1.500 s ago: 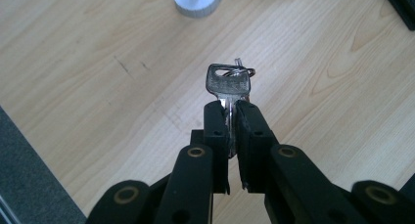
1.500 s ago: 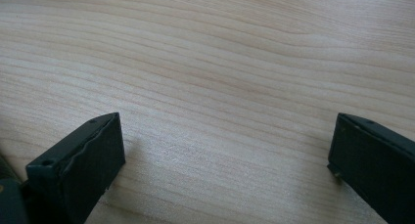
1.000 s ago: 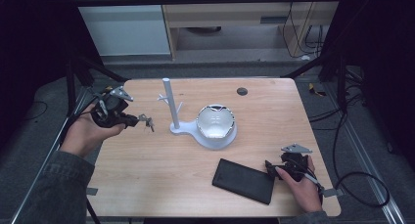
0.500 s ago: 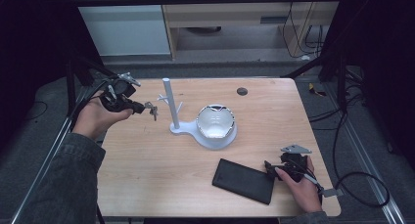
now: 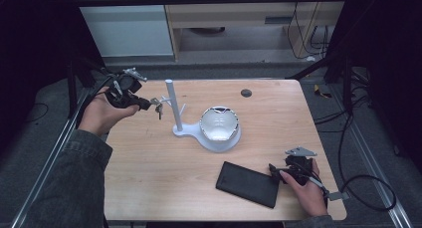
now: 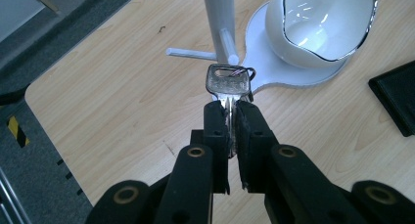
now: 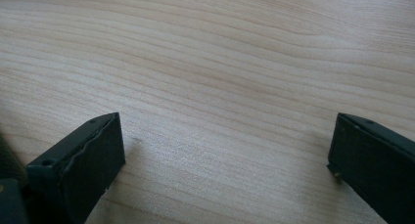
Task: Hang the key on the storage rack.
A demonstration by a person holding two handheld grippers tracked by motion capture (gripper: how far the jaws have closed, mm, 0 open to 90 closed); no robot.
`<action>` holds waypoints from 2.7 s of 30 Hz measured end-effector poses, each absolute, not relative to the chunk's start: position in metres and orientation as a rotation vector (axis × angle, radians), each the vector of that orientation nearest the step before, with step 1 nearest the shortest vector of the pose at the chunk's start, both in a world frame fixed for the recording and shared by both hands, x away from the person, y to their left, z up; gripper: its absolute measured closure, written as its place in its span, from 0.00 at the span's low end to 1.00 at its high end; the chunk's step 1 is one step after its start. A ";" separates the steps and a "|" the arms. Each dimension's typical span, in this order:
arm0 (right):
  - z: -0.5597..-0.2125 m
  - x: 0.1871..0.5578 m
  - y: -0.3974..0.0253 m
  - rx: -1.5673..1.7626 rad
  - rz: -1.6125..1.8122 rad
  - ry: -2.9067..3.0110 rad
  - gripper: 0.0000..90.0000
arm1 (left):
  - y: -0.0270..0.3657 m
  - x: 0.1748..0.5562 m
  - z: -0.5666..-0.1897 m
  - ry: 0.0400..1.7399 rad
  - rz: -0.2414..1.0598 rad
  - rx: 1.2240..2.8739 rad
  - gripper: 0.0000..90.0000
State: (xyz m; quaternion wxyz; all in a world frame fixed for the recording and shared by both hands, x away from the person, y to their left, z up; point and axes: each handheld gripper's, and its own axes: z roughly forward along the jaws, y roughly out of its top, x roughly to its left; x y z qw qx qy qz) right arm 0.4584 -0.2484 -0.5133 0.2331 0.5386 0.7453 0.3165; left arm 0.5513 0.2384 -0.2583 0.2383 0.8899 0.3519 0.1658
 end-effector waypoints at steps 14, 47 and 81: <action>-0.513 0.458 -0.248 1.476 0.874 2.051 0.01 | 0.237 0.557 -0.257 0.978 0.465 2.434 0.93; -0.513 0.458 -0.248 1.469 0.878 2.058 0.00 | 0.222 0.550 -0.257 0.958 0.599 2.433 0.64; -0.513 0.457 -0.248 1.474 0.884 2.057 0.00 | 0.167 0.452 -0.388 0.694 0.466 2.477 0.14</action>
